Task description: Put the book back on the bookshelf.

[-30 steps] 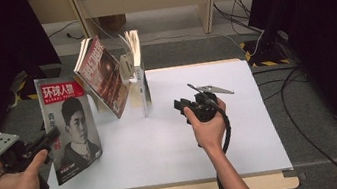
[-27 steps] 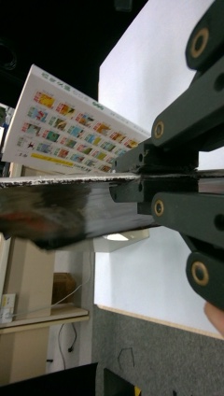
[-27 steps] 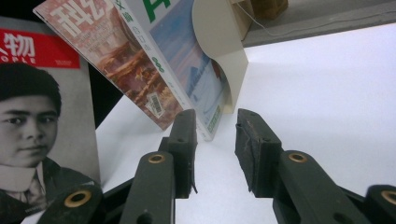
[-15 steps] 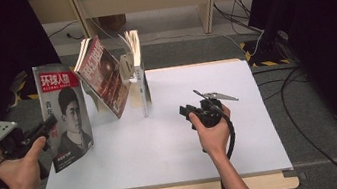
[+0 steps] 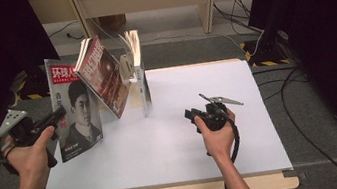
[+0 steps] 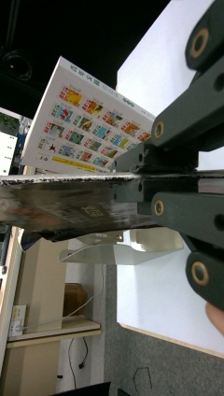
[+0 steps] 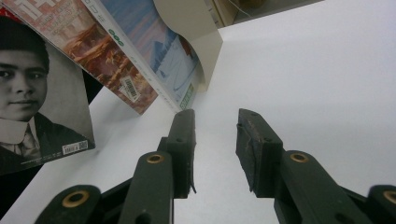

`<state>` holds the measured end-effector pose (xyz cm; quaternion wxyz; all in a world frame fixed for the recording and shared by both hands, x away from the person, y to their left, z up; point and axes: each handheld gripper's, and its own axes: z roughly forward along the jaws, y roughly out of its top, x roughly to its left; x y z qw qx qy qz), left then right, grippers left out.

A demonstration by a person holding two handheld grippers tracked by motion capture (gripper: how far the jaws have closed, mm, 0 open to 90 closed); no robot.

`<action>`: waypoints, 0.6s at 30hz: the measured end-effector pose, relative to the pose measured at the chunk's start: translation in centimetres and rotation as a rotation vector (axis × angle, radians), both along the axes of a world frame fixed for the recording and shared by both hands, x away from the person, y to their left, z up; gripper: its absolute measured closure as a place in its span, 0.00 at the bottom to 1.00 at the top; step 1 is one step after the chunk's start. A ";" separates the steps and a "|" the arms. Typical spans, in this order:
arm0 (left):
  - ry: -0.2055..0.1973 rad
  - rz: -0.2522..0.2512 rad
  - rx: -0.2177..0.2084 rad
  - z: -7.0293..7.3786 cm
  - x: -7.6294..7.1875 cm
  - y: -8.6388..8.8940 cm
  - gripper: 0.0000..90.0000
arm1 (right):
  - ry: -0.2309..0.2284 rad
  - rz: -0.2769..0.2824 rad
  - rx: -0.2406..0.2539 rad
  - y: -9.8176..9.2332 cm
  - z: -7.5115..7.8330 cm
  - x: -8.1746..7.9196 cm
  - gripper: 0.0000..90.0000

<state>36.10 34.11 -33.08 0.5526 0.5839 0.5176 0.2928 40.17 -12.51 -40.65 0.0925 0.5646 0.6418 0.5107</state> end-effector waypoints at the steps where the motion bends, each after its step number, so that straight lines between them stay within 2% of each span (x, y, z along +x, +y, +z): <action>1: -0.005 -0.001 0.004 -0.1 0.6 -0.2 0.96 | 0.003 -0.003 0.001 -0.1 -0.1 0.0 0.75; 8: -0.037 -0.008 0.001 -0.1 2.7 -0.7 0.96 | 0.009 -0.009 0.001 -0.4 -0.4 -0.1 0.75; 14: -0.074 0.011 0.002 -0.3 4.7 -1.2 0.96 | 0.013 -0.013 0.005 -0.6 -1.1 -0.2 0.75; 18: -0.083 0.014 -0.015 -0.6 5.8 -1.6 0.96 | 0.024 -0.009 0.002 -0.5 -1.5 -0.2 0.75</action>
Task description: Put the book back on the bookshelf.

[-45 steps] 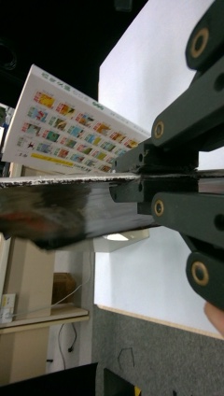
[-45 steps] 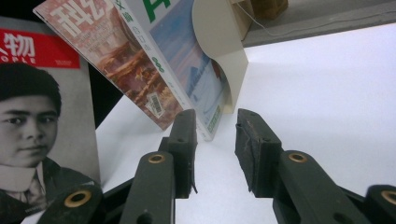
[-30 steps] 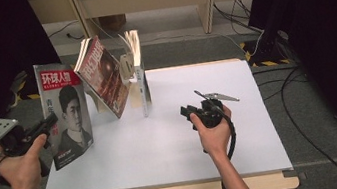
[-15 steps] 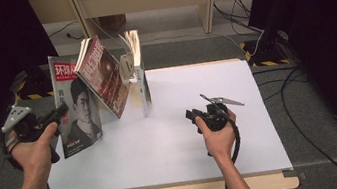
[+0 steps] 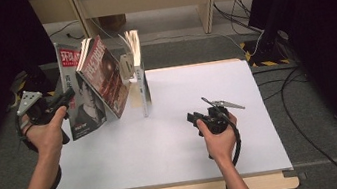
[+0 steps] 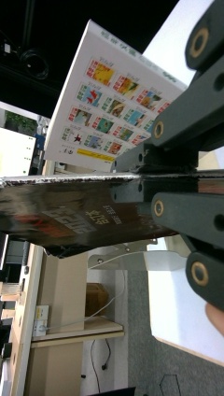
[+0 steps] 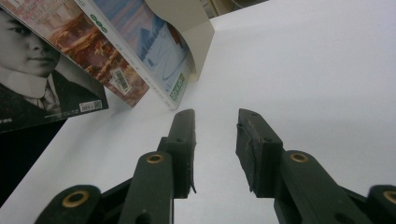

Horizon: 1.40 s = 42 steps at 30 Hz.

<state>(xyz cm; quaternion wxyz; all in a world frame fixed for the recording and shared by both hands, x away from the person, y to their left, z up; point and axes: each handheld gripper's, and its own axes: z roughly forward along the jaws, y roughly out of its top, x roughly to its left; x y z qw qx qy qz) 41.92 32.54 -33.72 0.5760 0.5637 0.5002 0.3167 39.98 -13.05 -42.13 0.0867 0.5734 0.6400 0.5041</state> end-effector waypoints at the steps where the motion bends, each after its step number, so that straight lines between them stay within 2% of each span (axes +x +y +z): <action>1: -0.001 -0.001 -0.003 -0.2 0.3 -0.1 0.96 | 0.003 -0.002 -0.002 0.0 -0.1 0.0 0.75; 10: -0.028 0.006 -0.019 -1.8 2.1 -0.4 0.96 | 0.008 -0.001 -0.010 0.1 -0.3 0.0 0.75; 11: -0.043 0.011 -0.030 -2.1 2.4 -0.4 0.95 | 0.006 0.001 -0.016 0.2 -0.4 0.1 0.75; 13: -0.048 0.015 -0.037 -2.2 2.6 -0.3 0.95 | 0.003 0.003 -0.020 0.2 -0.5 0.1 0.75; 15: -0.063 0.022 -0.020 -2.3 2.8 -0.4 0.95 | 0.001 0.005 -0.023 0.2 -0.5 0.1 0.75; 18: -0.057 0.035 -0.016 -2.2 2.9 -0.3 0.95 | 0.002 0.008 -0.029 0.2 -0.5 0.0 0.75; 19: -0.034 0.049 -0.015 -2.0 3.0 -0.1 0.95 | 0.012 0.007 -0.027 0.3 -0.6 0.0 0.75; 20: -0.034 0.049 -0.015 -2.0 3.0 -0.1 0.95 | 0.008 0.008 -0.031 0.3 -0.7 0.0 0.75; 22: -0.002 0.045 -0.012 -1.7 3.2 0.2 0.95 | 0.011 0.010 -0.031 0.3 -0.7 0.0 0.75; 23: 0.031 0.043 -0.003 -1.3 3.4 0.3 0.94 | 0.007 0.012 -0.031 0.3 -0.8 0.0 0.74; 24: 0.031 0.043 -0.003 -1.3 3.4 0.3 0.94 | 0.007 0.012 -0.031 0.3 -0.8 0.0 0.74; 25: 0.076 0.032 0.000 -1.0 3.7 0.4 0.94 | 0.016 0.011 -0.027 0.4 -0.7 0.0 0.74; 26: 0.076 0.032 0.000 -1.0 3.7 0.4 0.93 | 0.016 0.011 -0.027 0.4 -0.7 0.0 0.74; 28: 0.140 0.021 -0.002 -0.8 4.1 0.5 0.92 | 0.015 0.009 -0.026 0.4 -0.7 0.0 0.74; 29: 0.163 0.034 0.017 -0.8 4.5 0.5 0.90 | 0.011 0.011 -0.028 0.3 -0.7 0.0 0.74; 36: 0.202 0.041 0.003 -0.6 5.0 0.9 0.87 | 0.010 0.010 -0.027 0.2 -0.8 0.1 0.73; 42: 0.238 0.030 -0.028 0.3 6.0 1.1 0.81 | 0.015 0.014 -0.027 0.2 -0.8 0.1 0.73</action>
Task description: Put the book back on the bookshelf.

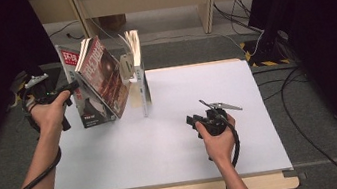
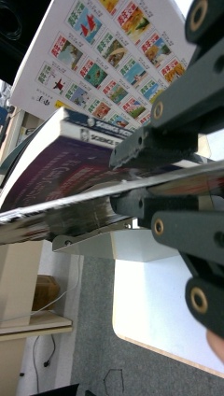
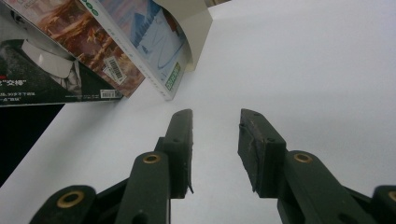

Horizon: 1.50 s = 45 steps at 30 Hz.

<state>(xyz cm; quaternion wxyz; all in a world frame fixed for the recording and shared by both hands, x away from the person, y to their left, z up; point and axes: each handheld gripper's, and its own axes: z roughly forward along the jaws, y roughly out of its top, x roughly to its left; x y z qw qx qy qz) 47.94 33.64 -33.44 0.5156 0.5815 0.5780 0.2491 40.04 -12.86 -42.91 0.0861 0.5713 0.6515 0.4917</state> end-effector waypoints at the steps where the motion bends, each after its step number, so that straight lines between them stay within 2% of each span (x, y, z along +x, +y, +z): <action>1: 0.008 0.002 0.000 0.1 0.1 0.0 0.80 | 0.000 -0.001 0.002 0.0 0.0 0.0 0.73; 11: 0.042 0.027 0.024 0.4 1.3 0.1 0.78 | 0.011 0.003 0.006 0.0 -0.1 0.0 0.72; 13: 0.053 0.022 0.015 0.4 1.7 0.2 0.78 | 0.013 0.005 0.002 0.0 -0.2 0.0 0.72; 18: 0.083 0.027 0.017 0.3 2.6 0.2 0.84 | 0.020 0.005 0.007 0.0 -0.2 0.0 0.71; 20: 0.106 0.028 0.024 0.2 2.8 0.1 0.87 | 0.022 0.009 0.005 -0.1 -0.3 0.1 0.71; 27: 0.177 0.021 -0.021 0.3 3.1 0.1 0.93 | 0.027 0.013 -0.002 0.0 -0.5 0.1 0.71; 30: 0.177 0.019 -0.025 0.4 2.9 0.1 0.95 | 0.030 0.012 -0.003 0.0 -0.5 0.1 0.71; 32: 0.153 0.017 -0.020 0.4 2.6 -0.2 0.96 | 0.034 0.013 -0.001 0.0 -0.5 0.0 0.71; 34: 0.099 0.013 -0.013 0.5 2.1 -0.5 0.96 | 0.030 0.011 -0.002 -0.1 -0.5 0.0 0.71; 35: 0.011 0.001 0.010 1.0 1.5 -0.9 0.96 | 0.029 0.009 -0.004 -0.2 -0.5 0.1 0.71; 36: 0.011 0.001 0.010 1.0 1.5 -0.9 0.96 | 0.029 0.009 -0.004 -0.2 -0.5 0.1 0.71; 39: -0.133 0.015 0.087 1.6 0.8 -1.5 0.96 | 0.033 0.010 -0.001 -0.2 -0.6 0.0 0.71; 40: -0.178 0.023 0.097 1.6 0.7 -1.5 0.96 | 0.032 0.011 -0.002 -0.1 -0.6 0.0 0.71; 41: -0.239 0.047 0.081 1.2 0.7 -1.5 0.96 | 0.027 0.013 -0.008 -0.1 -0.6 0.0 0.71; 42: -0.239 0.047 0.081 1.2 0.7 -1.5 0.96 | 0.028 0.013 -0.007 -0.1 -0.6 0.0 0.71; 43: -0.268 0.042 0.077 0.4 0.8 -1.5 0.96 | 0.023 0.013 -0.008 -0.1 -0.6 0.0 0.71; 45: -0.269 0.045 0.071 -0.2 0.8 -1.5 0.96 | 0.024 0.013 -0.009 -0.2 -0.6 0.0 0.71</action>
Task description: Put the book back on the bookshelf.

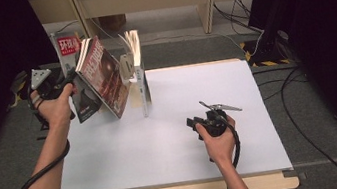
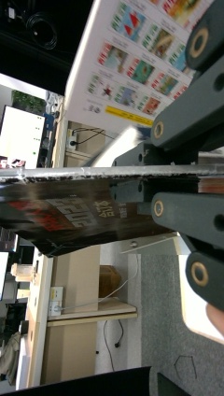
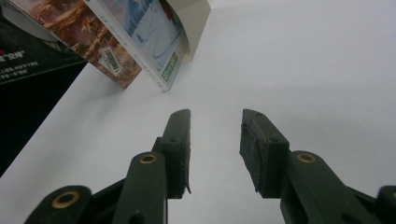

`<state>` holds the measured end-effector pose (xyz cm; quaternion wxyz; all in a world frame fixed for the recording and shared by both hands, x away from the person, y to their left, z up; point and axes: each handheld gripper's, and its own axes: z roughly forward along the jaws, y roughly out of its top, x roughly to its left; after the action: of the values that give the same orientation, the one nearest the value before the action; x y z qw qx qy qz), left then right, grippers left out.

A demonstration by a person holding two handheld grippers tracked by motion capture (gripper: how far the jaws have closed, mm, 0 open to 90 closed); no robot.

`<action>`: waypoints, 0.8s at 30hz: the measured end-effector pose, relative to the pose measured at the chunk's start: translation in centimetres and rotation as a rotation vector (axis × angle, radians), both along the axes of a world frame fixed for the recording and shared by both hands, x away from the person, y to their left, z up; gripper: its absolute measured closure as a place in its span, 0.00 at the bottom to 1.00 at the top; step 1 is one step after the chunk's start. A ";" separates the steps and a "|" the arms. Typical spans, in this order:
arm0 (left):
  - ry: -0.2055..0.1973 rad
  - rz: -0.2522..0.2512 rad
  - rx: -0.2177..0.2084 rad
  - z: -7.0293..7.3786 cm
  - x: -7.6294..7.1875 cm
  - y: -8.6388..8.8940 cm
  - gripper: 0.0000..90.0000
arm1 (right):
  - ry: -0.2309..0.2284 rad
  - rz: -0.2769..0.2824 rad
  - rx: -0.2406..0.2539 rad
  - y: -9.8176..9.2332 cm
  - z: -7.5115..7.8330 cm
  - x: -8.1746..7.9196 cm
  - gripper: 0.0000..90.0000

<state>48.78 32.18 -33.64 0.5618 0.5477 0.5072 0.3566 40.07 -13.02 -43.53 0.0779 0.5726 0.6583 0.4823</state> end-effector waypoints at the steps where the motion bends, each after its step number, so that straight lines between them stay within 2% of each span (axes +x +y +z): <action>1: 0.003 0.006 -0.008 -0.6 0.1 0.1 0.96 | 0.000 0.000 0.000 0.0 0.0 0.0 0.71; 2: 0.014 0.020 -0.013 -1.8 0.1 0.2 0.96 | -0.001 0.000 0.001 0.0 0.0 0.0 0.71; 5: -0.002 0.027 -0.019 -2.5 -0.1 0.3 0.96 | -0.002 -0.001 0.002 -0.1 0.1 -0.1 0.71; 7: -0.011 0.013 -0.009 -2.7 -0.4 0.2 0.95 | -0.003 -0.005 0.001 -0.2 0.0 -0.1 0.71; 8: -0.010 0.004 0.023 -2.8 -0.7 0.0 0.95 | -0.002 -0.005 0.002 -0.2 0.0 0.0 0.71; 9: -0.010 0.004 0.023 -2.8 -0.7 0.0 0.94 | -0.002 -0.005 0.002 -0.2 0.0 0.0 0.71; 13: 0.025 -0.050 0.068 -3.0 -1.3 -0.3 0.92 | -0.004 -0.002 0.007 -0.1 0.1 -0.2 0.71; 16: 0.038 -0.071 0.056 -3.0 -1.5 -0.3 0.89 | -0.007 -0.002 0.005 -0.1 0.1 -0.2 0.71; 18: 0.038 -0.090 0.014 -2.6 -1.3 0.2 0.84 | -0.003 0.000 0.008 -0.1 0.1 -0.2 0.71; 23: 0.027 -0.083 0.009 -1.4 -1.1 0.7 0.82 | -0.002 -0.002 0.014 0.0 0.2 -0.1 0.71; 24: 0.040 -0.078 0.002 -1.0 -1.0 0.8 0.82 | -0.004 -0.002 0.014 0.0 0.2 -0.1 0.71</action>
<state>47.81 33.02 -34.65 0.5642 0.5747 0.4965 0.3239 39.98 -13.06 -43.37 0.0758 0.5727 0.6543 0.4880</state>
